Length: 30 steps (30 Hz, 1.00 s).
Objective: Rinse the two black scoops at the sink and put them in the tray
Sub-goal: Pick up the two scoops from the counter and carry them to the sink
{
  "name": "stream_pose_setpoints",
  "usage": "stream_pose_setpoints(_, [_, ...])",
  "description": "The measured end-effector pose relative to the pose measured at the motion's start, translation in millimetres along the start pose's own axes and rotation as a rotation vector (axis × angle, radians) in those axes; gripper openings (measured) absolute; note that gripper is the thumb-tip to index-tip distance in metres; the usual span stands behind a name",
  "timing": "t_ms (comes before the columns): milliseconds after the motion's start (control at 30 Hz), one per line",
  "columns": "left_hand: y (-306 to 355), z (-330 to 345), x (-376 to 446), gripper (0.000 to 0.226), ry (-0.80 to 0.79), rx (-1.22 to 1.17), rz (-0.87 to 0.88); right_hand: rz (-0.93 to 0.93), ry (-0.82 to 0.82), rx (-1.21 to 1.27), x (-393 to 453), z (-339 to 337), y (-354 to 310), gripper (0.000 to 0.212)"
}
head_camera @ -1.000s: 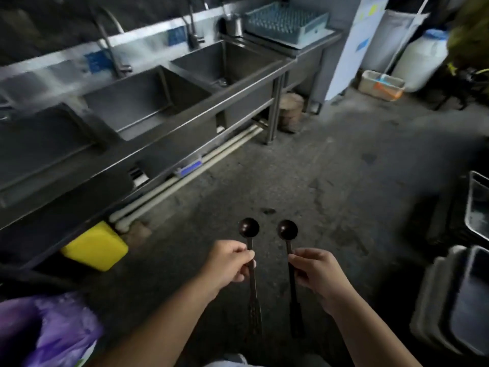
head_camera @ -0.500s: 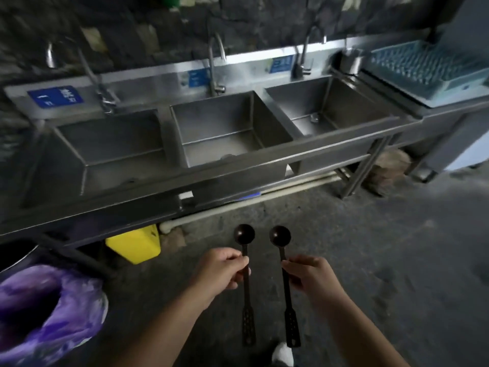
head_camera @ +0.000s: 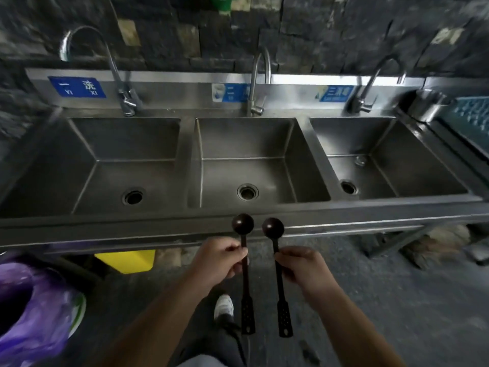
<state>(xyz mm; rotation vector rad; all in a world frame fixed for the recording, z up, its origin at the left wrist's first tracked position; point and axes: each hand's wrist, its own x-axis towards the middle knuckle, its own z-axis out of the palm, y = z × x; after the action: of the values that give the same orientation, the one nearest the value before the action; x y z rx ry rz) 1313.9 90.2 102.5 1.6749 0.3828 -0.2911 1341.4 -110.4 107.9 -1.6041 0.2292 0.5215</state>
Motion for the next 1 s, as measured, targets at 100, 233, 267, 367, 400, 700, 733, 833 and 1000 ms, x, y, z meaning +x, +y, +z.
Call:
stream_pose_setpoints(100, [21,-14,61,0.016,-0.002,0.004,-0.011,0.019,0.020,0.002,59,1,-27,0.021])
stream_pose_setpoints(233, [49,-31,131,0.022,0.011,0.058,-0.018,0.038,0.031,-0.026,131,3,-66,0.024])
stream_pose_setpoints(267, [55,-35,149,0.025,0.023,0.062,-0.028,0.046,0.026,-0.013,150,3,-74,0.026])
stream_pose_setpoints(367, [71,-44,199,0.021,0.038,0.044,-0.085,0.071,0.018,-0.005,201,-1,-92,0.025])
stream_pose_setpoints(400, [75,-46,215,0.016,0.036,0.056,-0.098,0.080,0.009,0.001,218,-2,-96,0.023])
stream_pose_setpoints(700, [67,-34,353,0.011,0.137,0.047,-0.273,0.235,-0.010,-0.093,394,-26,-76,0.015])
stream_pose_setpoints(733, [61,-31,368,0.012,0.150,0.041,-0.306,0.267,0.001,-0.096,412,-28,-68,0.015])
stream_pose_setpoints(833, [32,-24,413,0.011,0.203,0.018,-0.401,0.343,0.010,-0.164,465,-33,-38,0.018])
stream_pose_setpoints(1000, [-46,-15,478,0.018,0.282,-0.025,-0.471,0.385,0.057,-0.221,532,-32,31,0.023])
